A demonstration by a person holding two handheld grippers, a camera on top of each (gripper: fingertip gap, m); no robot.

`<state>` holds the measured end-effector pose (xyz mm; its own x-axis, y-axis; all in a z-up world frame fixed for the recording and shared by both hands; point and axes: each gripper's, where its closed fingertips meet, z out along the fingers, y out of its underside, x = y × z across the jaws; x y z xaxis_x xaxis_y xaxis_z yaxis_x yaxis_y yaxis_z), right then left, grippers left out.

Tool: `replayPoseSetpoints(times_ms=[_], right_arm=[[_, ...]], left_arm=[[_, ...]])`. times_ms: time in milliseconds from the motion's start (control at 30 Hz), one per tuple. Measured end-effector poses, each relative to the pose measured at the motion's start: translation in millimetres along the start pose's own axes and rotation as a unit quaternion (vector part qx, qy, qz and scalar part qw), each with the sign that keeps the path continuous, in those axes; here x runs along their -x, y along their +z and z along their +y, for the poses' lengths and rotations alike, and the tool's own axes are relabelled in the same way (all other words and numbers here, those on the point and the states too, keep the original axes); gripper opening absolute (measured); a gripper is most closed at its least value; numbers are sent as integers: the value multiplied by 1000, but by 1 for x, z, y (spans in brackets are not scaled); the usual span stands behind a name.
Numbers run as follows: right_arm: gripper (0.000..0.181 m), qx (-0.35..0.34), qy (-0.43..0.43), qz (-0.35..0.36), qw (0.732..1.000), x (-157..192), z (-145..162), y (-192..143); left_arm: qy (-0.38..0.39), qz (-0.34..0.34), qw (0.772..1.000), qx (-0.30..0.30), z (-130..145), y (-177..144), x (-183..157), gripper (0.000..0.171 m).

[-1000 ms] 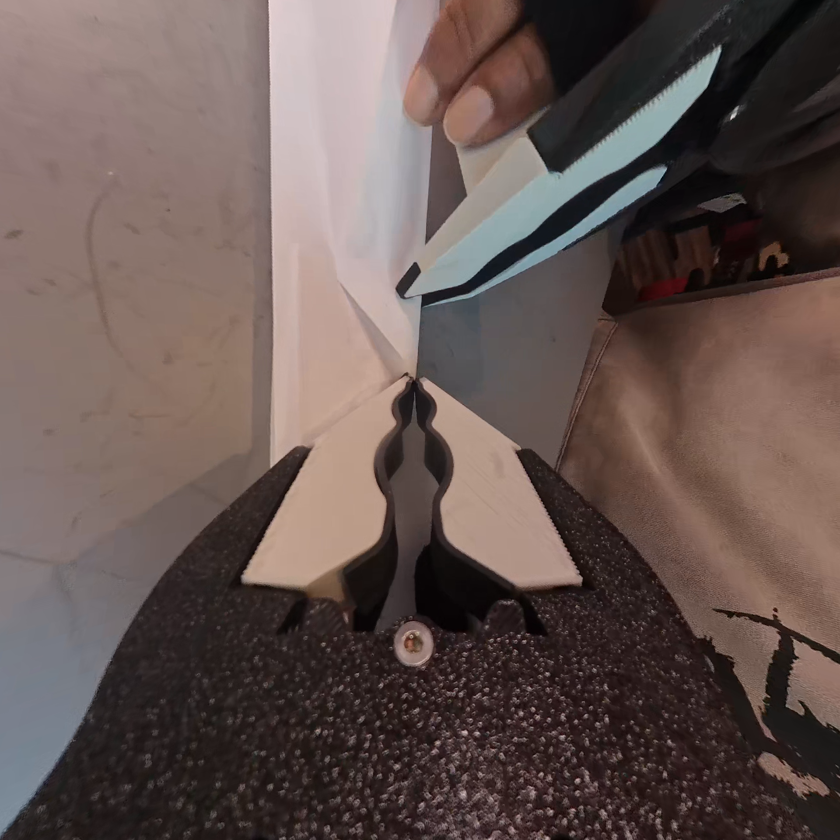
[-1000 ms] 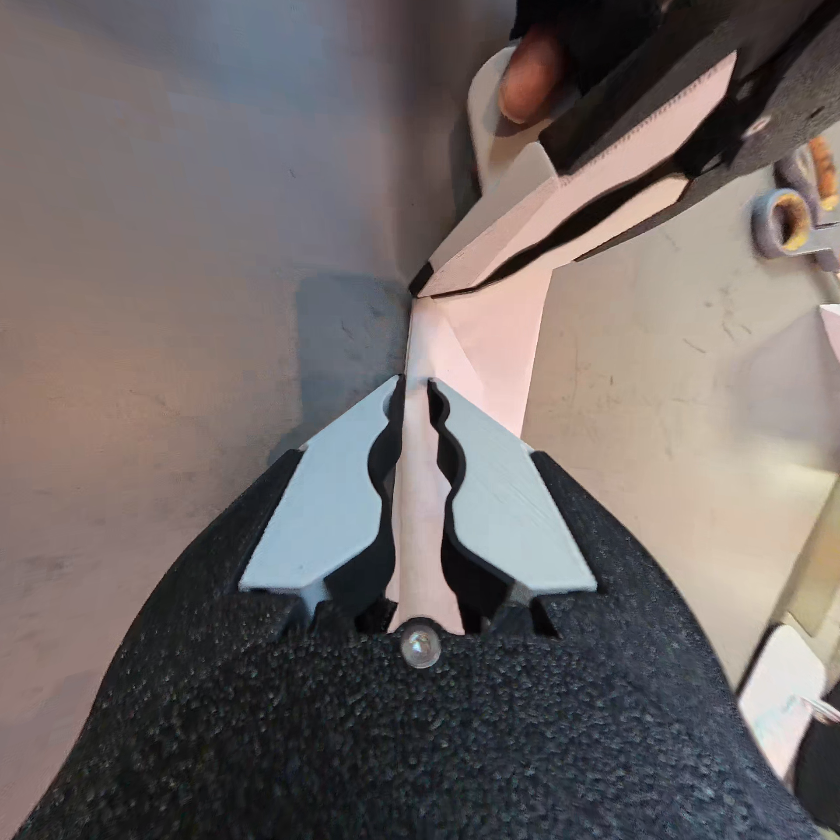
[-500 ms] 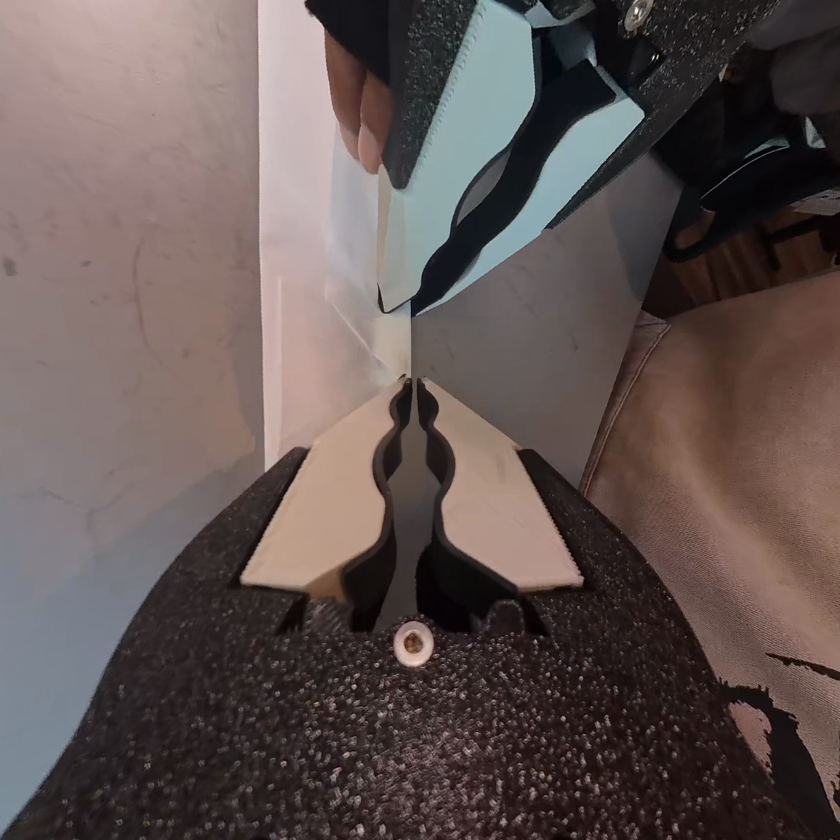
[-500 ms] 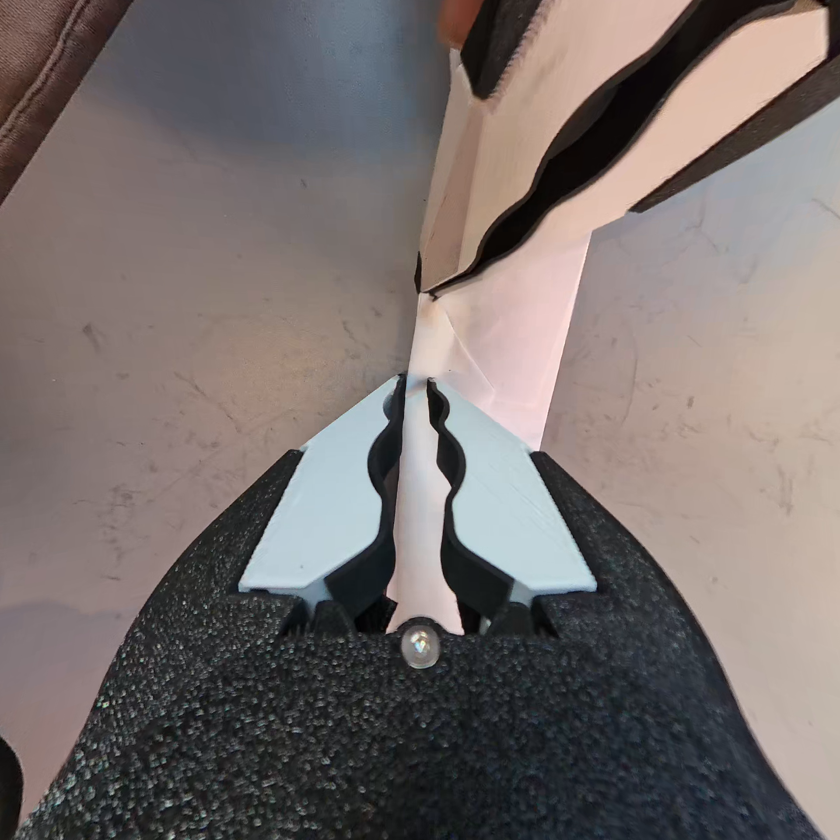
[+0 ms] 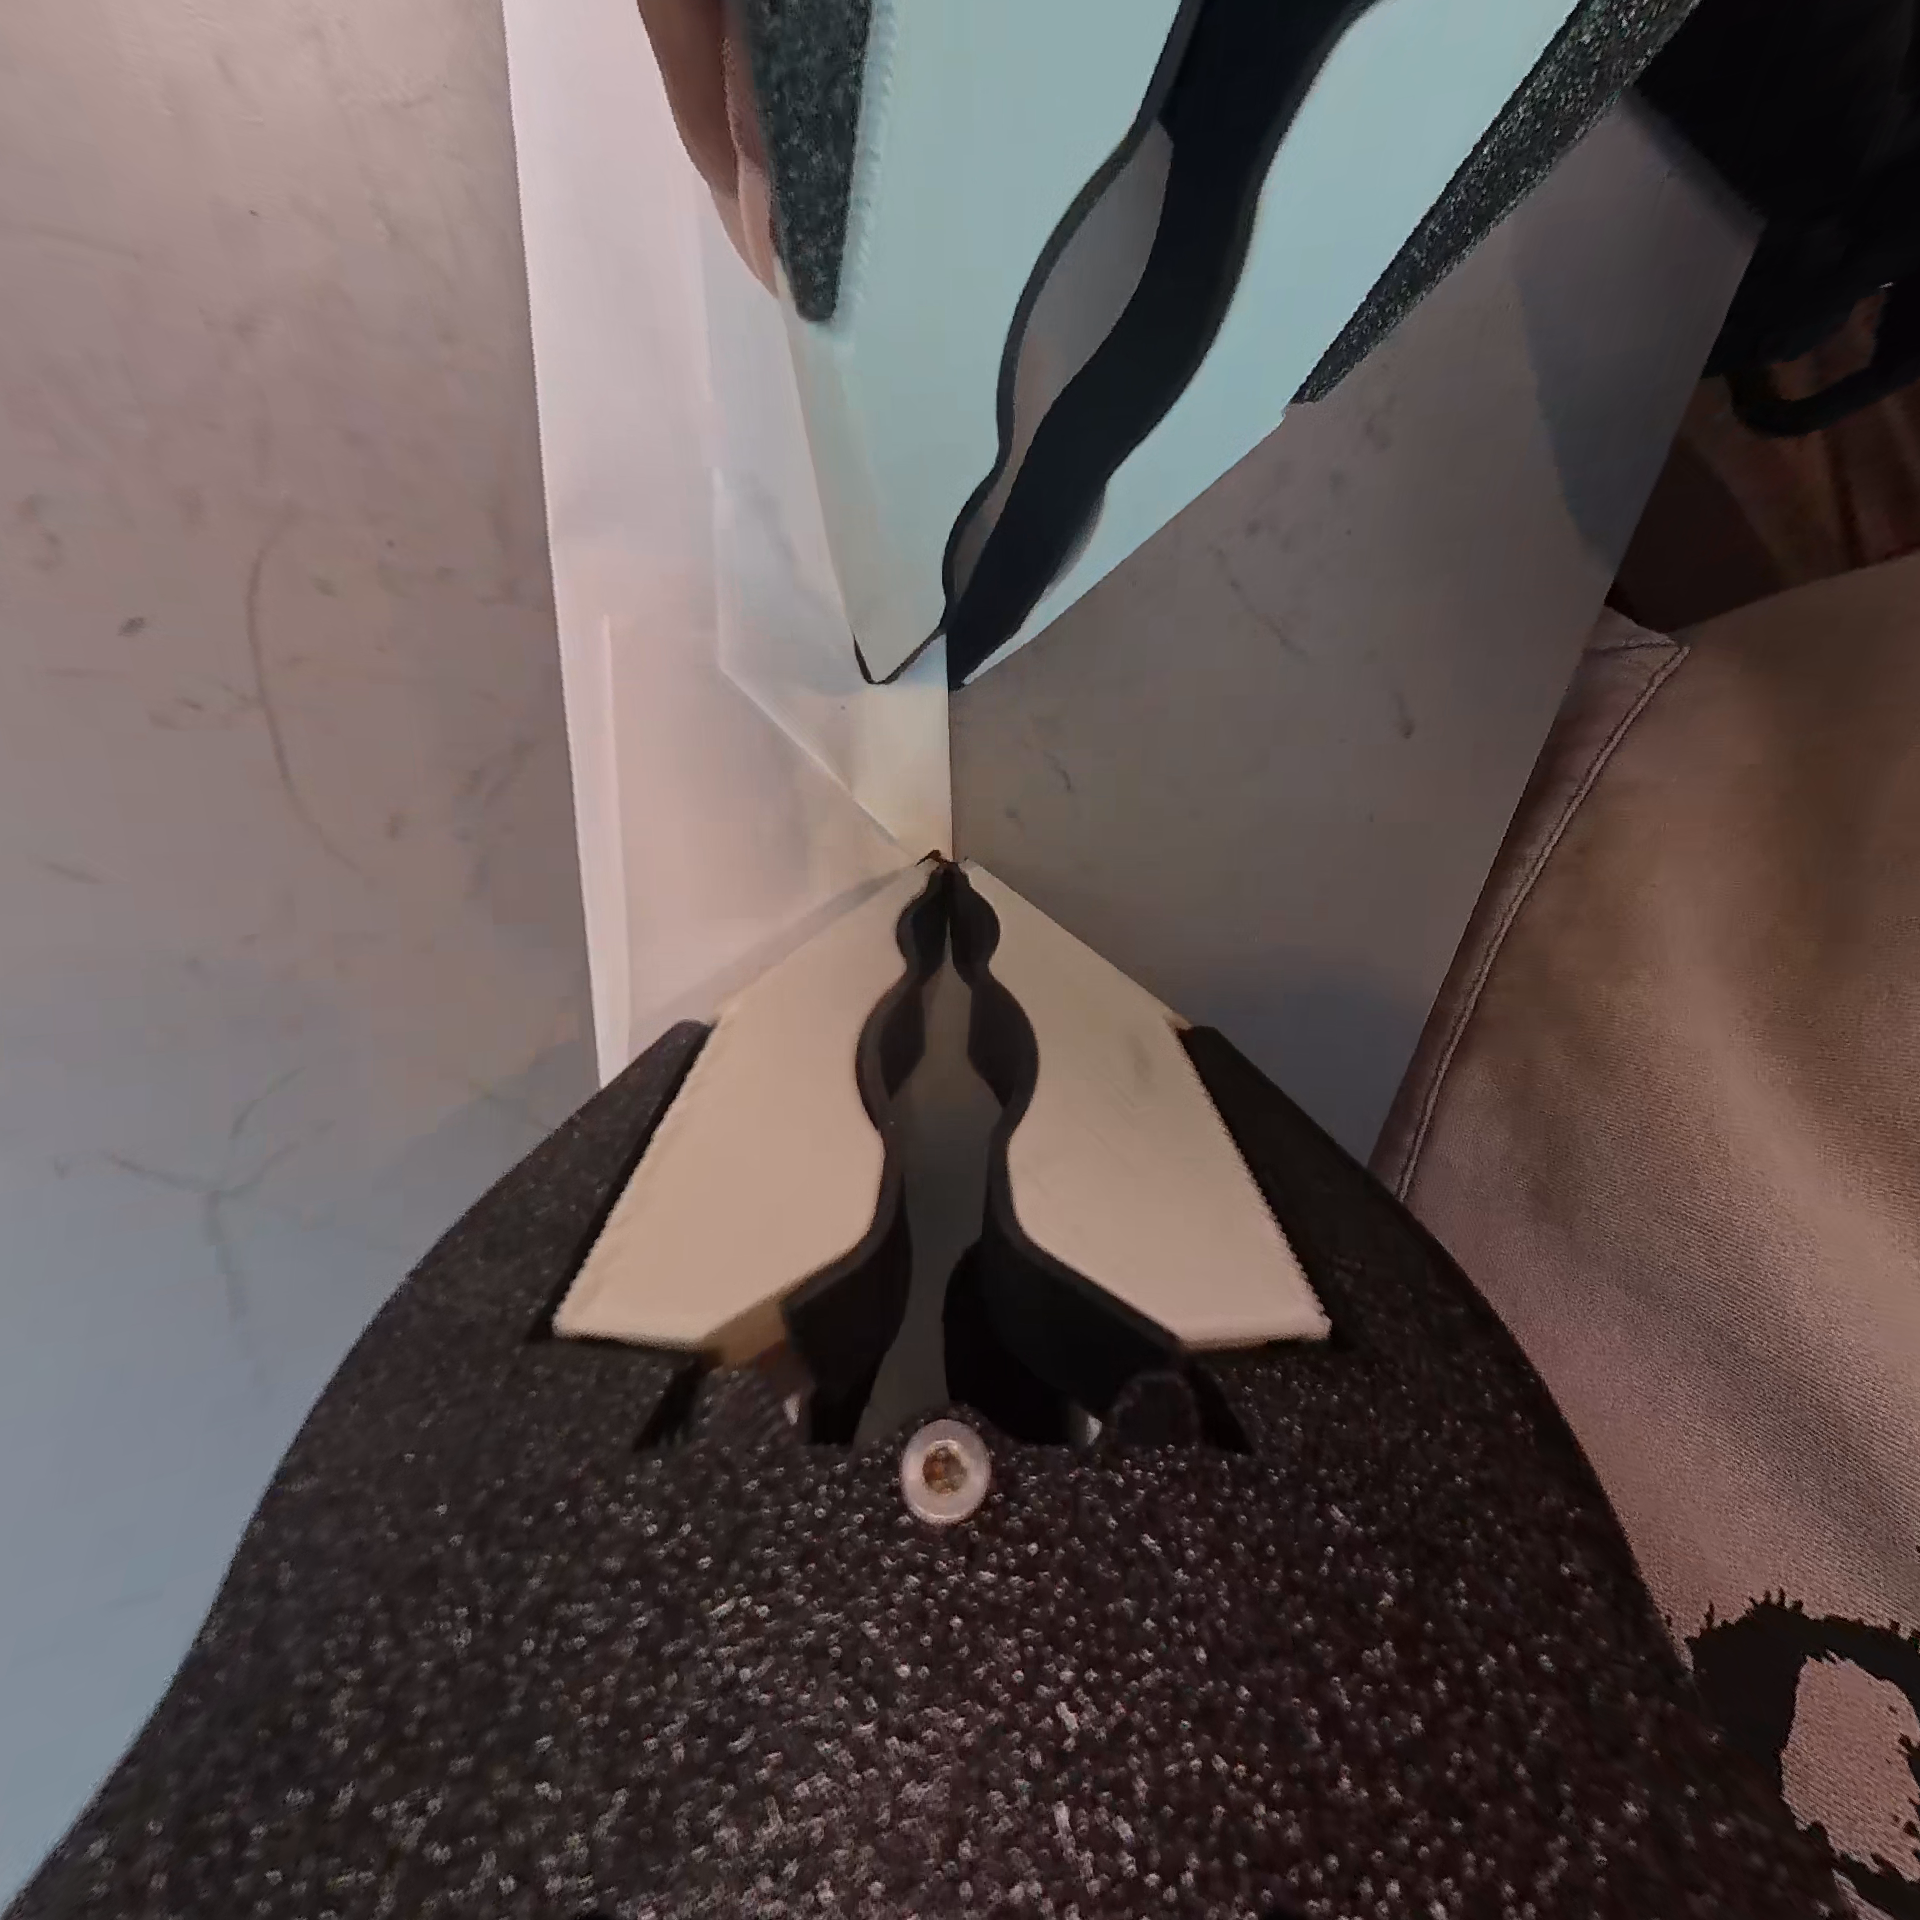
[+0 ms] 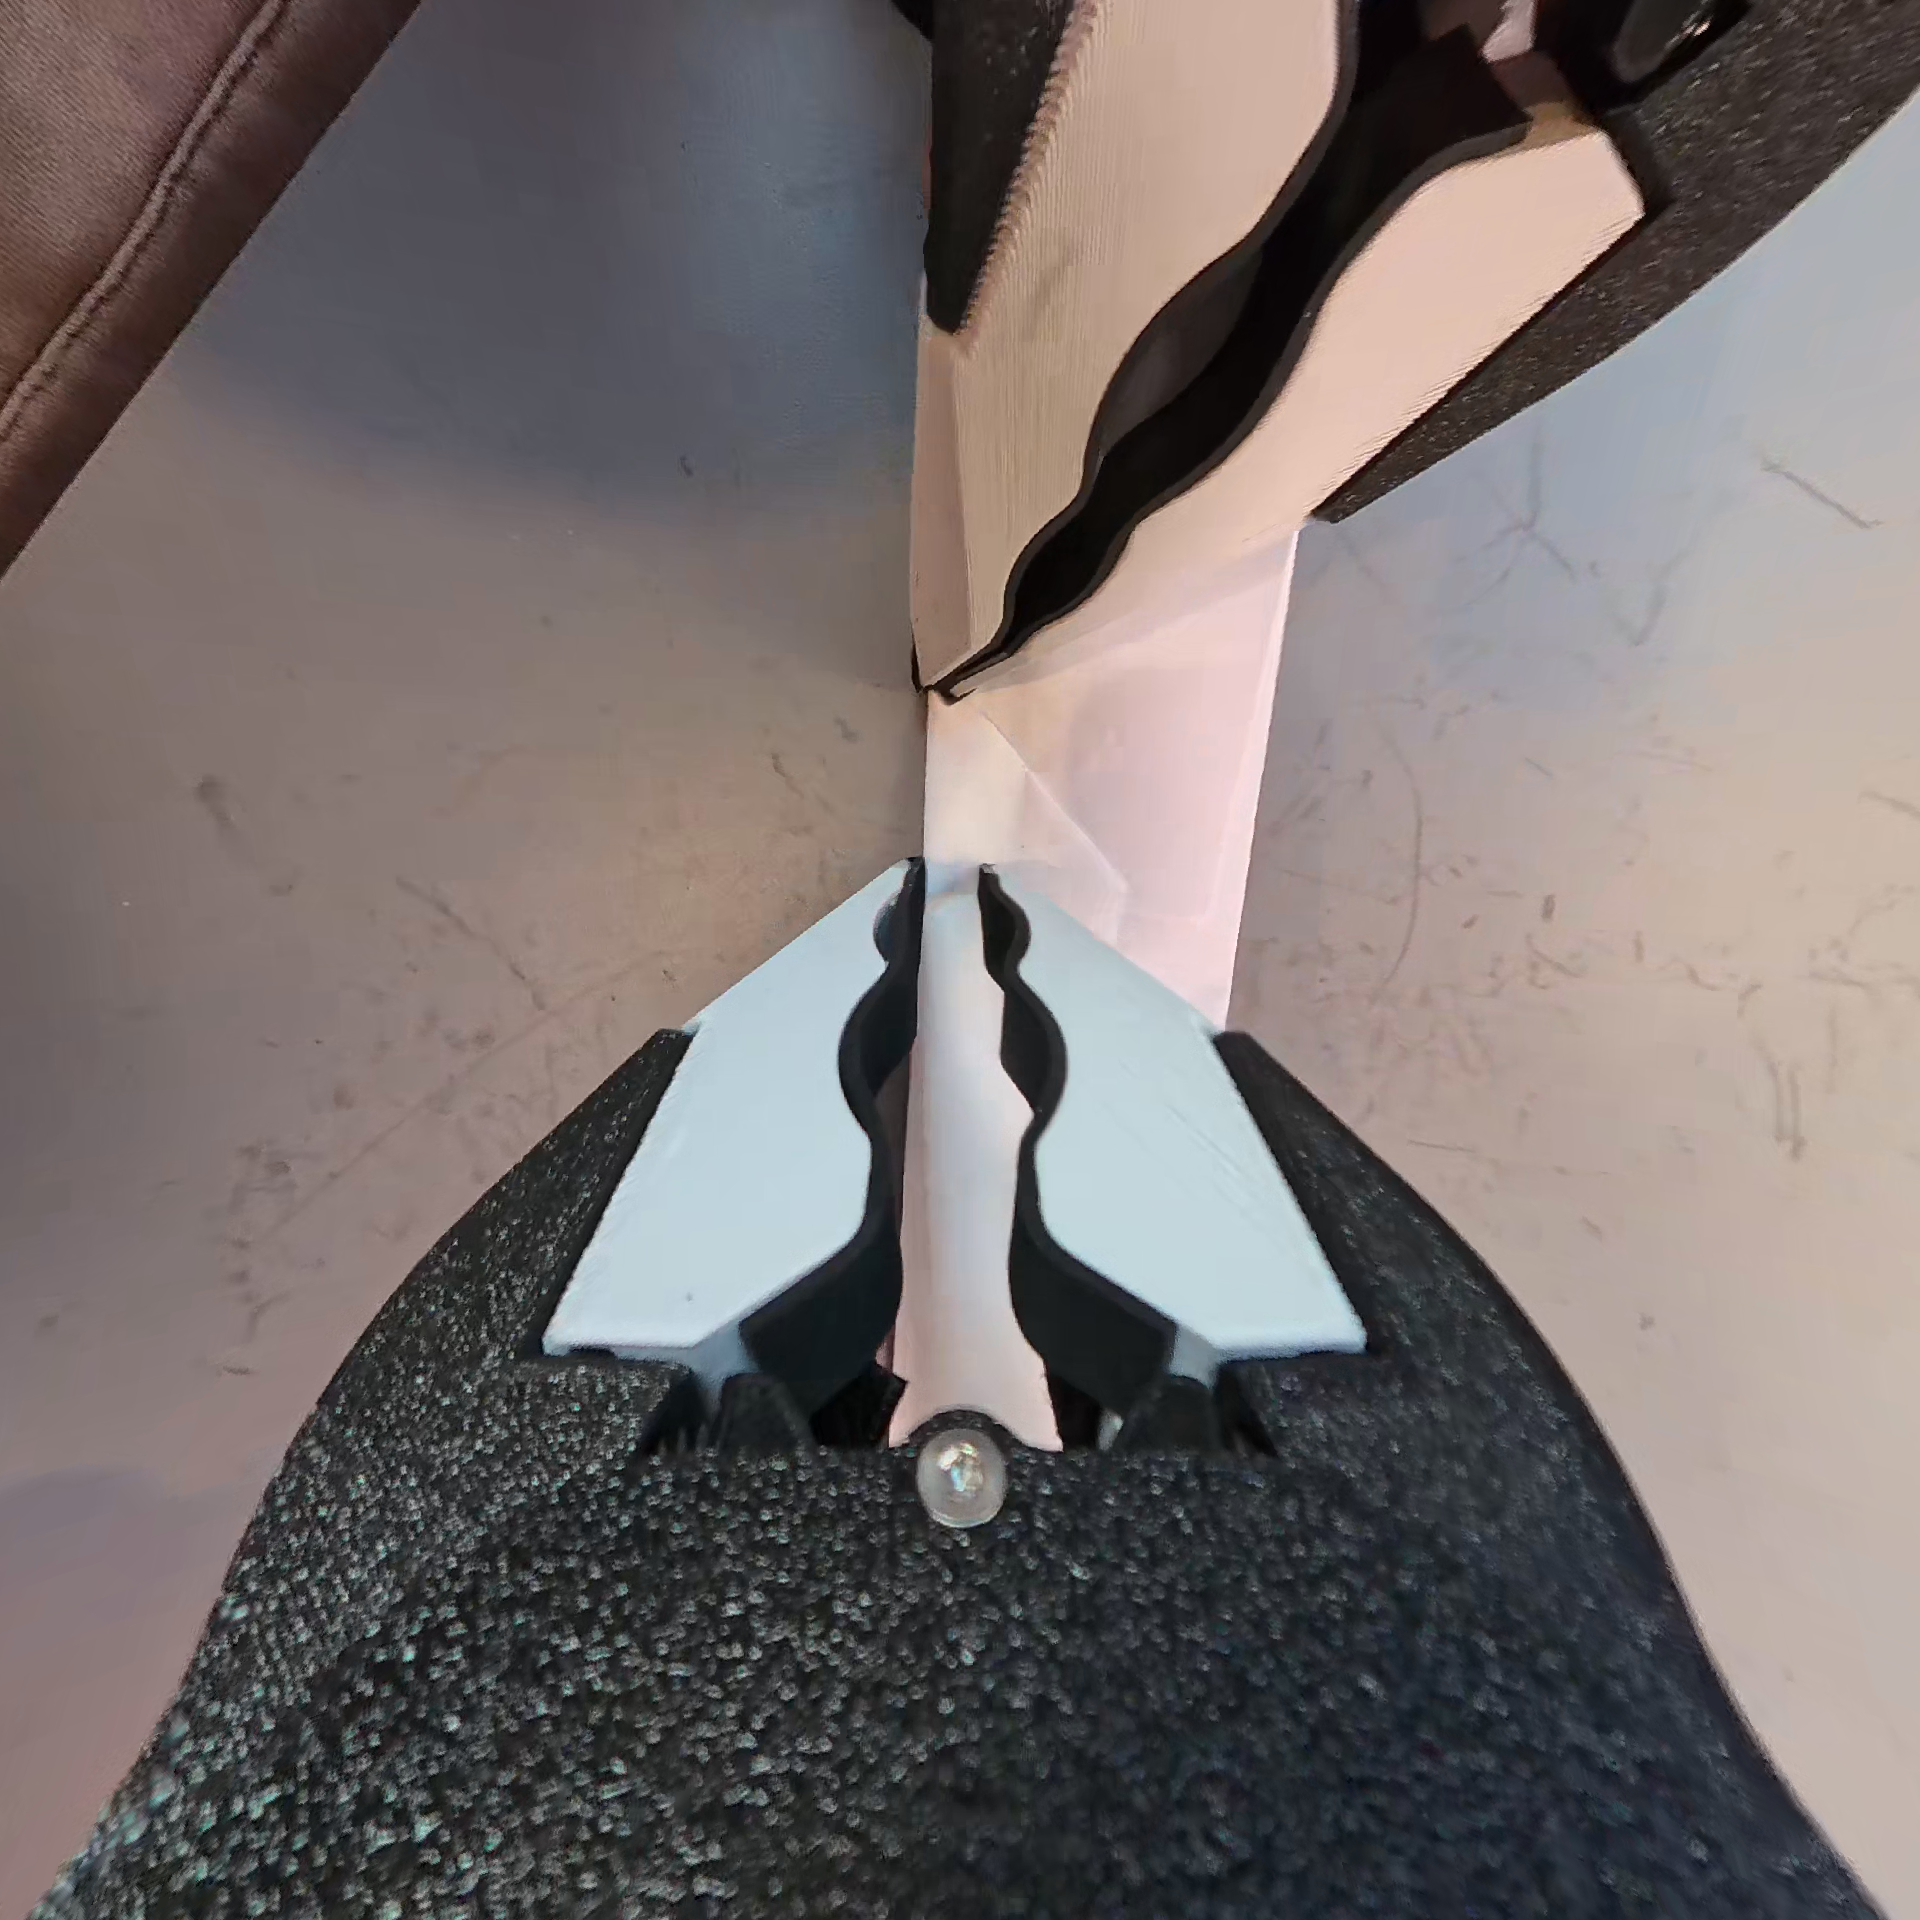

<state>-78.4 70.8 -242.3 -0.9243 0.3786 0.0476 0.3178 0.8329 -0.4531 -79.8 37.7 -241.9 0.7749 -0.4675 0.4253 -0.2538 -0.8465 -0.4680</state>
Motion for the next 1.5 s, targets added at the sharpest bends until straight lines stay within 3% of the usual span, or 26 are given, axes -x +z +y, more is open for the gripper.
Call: replayPoseSetpoints(times_ms=[200,400,600,900,1067,1300,1500], right_arm=[[3,-60,-25,77,995,0,-14,-5],[0,-54,-47,107,992,3,-23,4],[0,-35,-21,77,996,4,-21,11],[0,-43,96,-5,994,4,-20,13],[0,-28,86,-22,996,4,-20,12],[0,-4,48,0,999,-3,-18,10],[0,-34,123,-37,991,-4,-18,10]], left_arm=[[-10,10,1000,3,0,0,0,0],[-17,18,1000,2,0,0,0,0],[-14,21,1000,4,0,0,0,0],[-24,26,999,-36,2,-12,1,0],[7,-28,998,-62,2,-21,13,0],[36,-46,998,-18,9,-13,19,0],[37,-30,999,-14,9,-13,19,0]])
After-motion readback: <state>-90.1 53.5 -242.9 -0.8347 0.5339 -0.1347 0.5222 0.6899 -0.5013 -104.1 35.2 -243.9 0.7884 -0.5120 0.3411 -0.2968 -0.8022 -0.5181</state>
